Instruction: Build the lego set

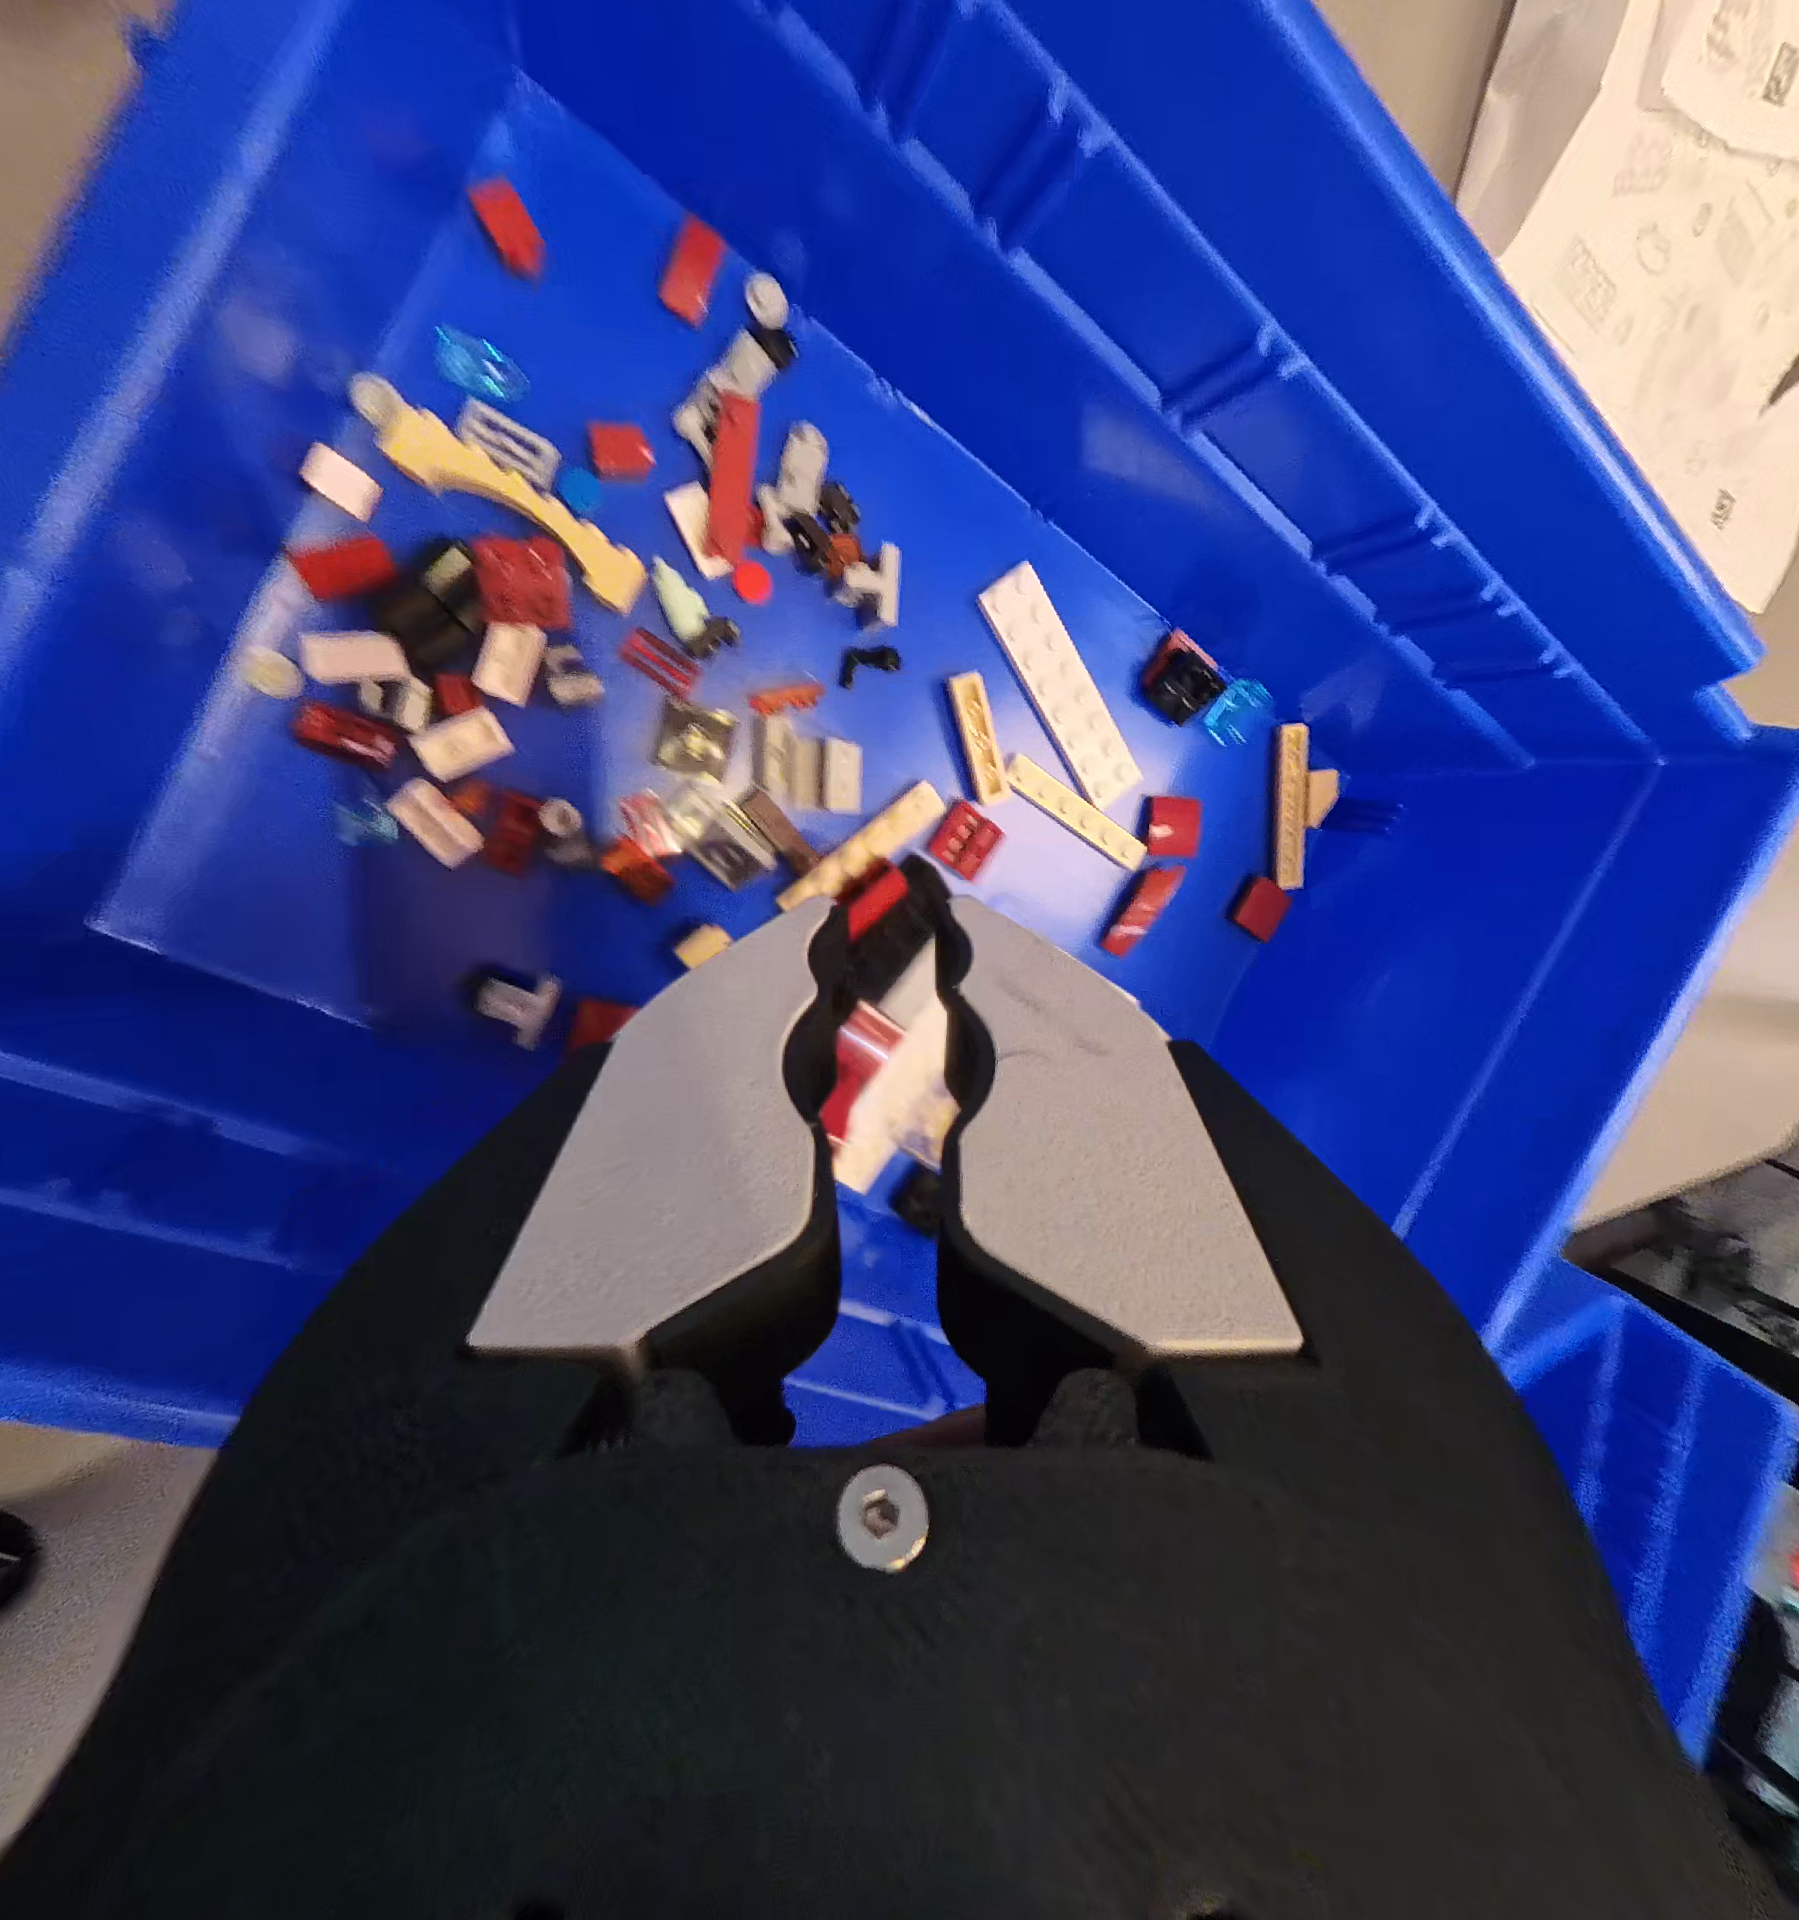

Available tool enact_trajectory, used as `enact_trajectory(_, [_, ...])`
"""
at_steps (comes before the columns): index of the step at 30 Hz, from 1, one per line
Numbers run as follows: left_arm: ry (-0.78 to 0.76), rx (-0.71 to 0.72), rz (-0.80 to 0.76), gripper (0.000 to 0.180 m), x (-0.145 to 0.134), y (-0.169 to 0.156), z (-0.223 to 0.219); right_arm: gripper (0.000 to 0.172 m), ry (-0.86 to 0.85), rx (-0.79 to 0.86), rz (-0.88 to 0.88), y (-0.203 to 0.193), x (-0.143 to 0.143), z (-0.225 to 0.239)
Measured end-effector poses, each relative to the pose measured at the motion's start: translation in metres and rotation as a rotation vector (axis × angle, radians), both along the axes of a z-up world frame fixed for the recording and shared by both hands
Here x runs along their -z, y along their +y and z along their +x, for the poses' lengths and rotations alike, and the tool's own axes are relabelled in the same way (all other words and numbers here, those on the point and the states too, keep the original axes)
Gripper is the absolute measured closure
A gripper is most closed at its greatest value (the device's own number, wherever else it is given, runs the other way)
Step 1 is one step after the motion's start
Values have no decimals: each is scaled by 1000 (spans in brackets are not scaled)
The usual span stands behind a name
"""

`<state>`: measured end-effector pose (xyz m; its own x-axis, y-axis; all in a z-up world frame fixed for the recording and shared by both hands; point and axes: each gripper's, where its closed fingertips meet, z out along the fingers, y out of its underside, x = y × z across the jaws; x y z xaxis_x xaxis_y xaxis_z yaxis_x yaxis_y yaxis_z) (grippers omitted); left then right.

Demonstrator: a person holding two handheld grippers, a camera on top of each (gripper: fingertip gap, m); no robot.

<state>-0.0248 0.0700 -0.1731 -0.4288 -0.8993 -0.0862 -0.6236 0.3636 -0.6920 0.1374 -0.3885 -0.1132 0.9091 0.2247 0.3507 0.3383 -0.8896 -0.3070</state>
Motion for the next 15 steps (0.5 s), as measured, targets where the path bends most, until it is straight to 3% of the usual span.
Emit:
enact_trajectory(7, [-16,0,17,146,-1,0,0,158,-214,-41,-394,-33,19,77])
enact_trajectory(11, [-24,1,26,146,-2,0,0,163,-166,-134,-560,-39,43,80])
enact_trajectory(15, [-35,5,38,146,-2,-1,0,165,-108,-158,-583,-36,51,76])
